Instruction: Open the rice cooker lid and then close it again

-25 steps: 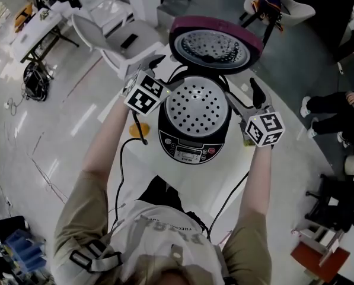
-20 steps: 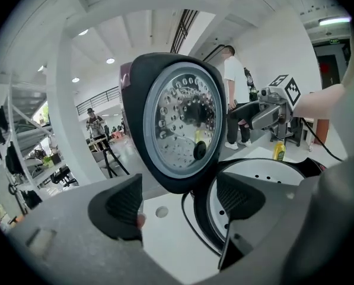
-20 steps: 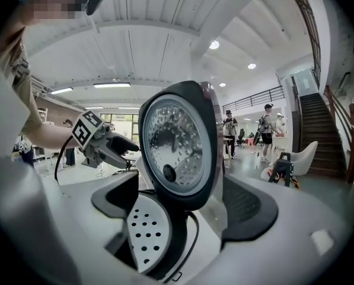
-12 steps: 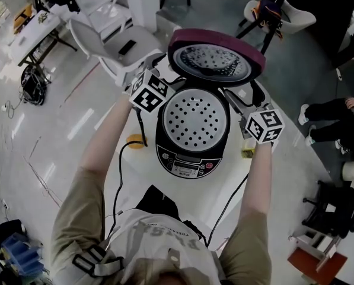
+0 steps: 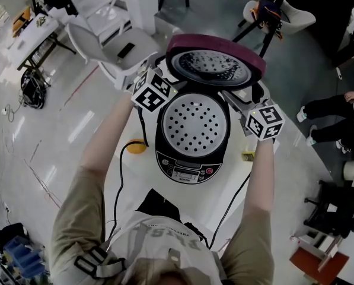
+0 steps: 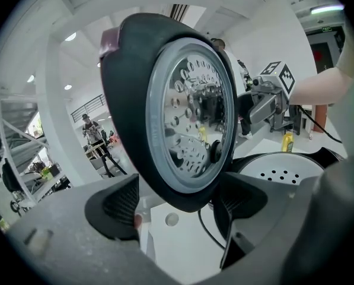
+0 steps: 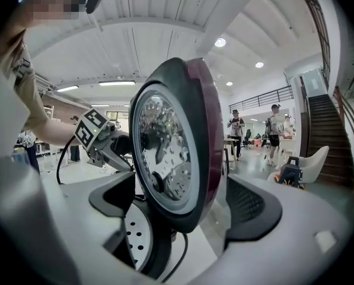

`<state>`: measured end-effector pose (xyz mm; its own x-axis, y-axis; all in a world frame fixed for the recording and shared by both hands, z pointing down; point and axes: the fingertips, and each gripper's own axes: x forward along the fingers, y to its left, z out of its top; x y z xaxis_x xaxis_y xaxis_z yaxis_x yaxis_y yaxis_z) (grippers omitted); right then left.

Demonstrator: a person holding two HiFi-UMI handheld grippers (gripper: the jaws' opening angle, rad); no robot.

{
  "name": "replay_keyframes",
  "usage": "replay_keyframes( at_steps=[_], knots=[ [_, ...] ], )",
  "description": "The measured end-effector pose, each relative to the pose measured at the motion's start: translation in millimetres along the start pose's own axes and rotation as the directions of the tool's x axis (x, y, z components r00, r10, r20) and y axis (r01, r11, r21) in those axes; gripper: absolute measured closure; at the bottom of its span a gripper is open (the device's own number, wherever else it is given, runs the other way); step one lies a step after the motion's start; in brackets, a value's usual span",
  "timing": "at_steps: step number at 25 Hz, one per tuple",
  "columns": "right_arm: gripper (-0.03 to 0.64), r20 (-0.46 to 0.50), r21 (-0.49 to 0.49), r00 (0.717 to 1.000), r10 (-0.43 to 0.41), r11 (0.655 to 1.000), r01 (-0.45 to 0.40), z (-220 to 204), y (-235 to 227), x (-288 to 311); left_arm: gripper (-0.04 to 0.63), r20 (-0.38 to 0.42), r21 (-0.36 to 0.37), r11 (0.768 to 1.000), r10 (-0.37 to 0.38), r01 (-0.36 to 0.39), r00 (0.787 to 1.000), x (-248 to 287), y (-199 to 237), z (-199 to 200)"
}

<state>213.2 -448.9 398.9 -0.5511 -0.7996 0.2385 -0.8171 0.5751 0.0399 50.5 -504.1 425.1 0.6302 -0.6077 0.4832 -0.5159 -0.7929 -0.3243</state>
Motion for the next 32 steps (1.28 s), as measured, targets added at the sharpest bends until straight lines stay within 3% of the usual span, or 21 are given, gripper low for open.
replay_keyframes(
  at_steps=[12, 19, 32],
  knots=[
    [0.152, -0.009, -0.031, 0.999, 0.049, 0.998, -0.050, 6, 8, 4, 0.161, 0.002, 0.051, 0.998, -0.043, 0.043, 0.999, 5, -5, 8],
    [0.124, 0.024, 0.007, 0.998, 0.049, 0.999, -0.049, 9, 12, 2, 0.154, -0.033, 0.053, 0.997, -0.052, 0.054, 0.998, 2, -9, 6],
    [0.110, -0.024, -0.058, 0.997, 0.070, 0.996, -0.071, -1, 37, -16, 0.144, -0.064, 0.091, 0.994, -0.056, 0.062, 0.996, -18, -29, -4]
  ],
)
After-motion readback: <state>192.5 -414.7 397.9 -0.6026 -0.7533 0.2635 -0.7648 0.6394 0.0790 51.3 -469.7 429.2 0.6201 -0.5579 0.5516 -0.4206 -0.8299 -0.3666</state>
